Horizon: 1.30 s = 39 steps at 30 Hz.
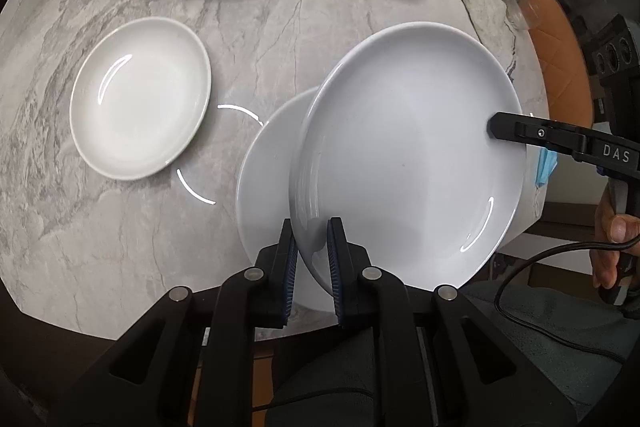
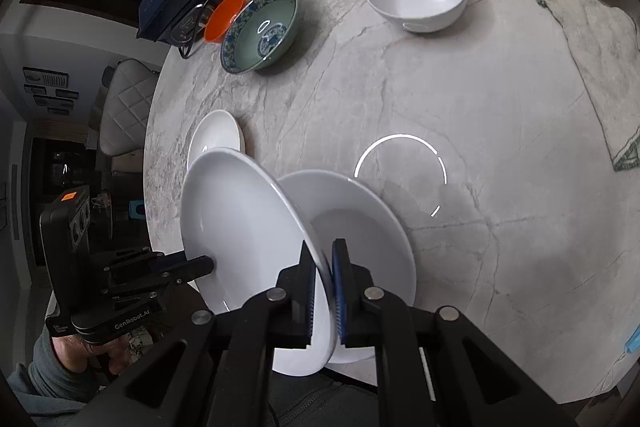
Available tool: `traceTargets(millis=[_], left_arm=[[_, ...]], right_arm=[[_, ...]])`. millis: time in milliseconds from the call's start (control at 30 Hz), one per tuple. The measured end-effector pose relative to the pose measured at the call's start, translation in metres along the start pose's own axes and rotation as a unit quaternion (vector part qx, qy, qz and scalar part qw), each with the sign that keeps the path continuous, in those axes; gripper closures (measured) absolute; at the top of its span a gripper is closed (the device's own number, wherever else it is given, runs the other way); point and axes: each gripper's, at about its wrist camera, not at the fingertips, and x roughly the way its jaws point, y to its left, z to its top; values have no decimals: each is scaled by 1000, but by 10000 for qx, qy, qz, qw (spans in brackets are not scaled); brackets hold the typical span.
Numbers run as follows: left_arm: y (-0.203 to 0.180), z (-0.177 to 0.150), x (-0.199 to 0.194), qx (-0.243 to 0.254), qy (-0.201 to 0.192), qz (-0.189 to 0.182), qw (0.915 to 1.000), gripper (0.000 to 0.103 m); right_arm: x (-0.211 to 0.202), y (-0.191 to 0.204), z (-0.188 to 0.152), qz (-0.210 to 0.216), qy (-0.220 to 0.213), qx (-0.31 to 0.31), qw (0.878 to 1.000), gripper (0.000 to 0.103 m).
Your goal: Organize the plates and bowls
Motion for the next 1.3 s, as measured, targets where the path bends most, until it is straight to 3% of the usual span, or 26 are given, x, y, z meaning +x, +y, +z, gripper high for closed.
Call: traceTargets(millis=[267, 433, 733, 1100, 1133, 1200, 1233, 1267, 1300], left_arm=[[14, -25, 45, -172, -142, 241, 9995, 90], [25, -17, 68, -124, -176, 400, 9990, 89], [29, -6, 89, 18, -127, 561, 9983, 89], [26, -4, 88, 121, -316, 685, 9971, 88], [26, -6, 86, 108, -347, 635, 9973, 86], [27, -10, 78, 76, -495, 361, 9981, 68], [29, -12, 71, 40, -622, 219, 9978, 59], [31, -15, 62, -20, -796, 82, 9968, 43], [37, -19, 52, -111, -995, -72, 9950, 38]], right_arm=[[43, -10, -32, -387, 110, -109, 9991, 91], [64, -21, -32, -457, 8, -84, 9989, 91], [82, -32, -37, -593, 91, -74, 9982, 90], [86, -32, -40, -777, 68, -279, 9966, 90], [86, -31, -40, -812, 73, -321, 9962, 89], [87, -27, -40, -799, 75, -403, 9960, 81], [86, -25, -40, -752, 58, -434, 9962, 68], [83, -23, -41, -726, 6, -463, 9963, 54], [79, -20, -41, -741, -82, -514, 9959, 47]])
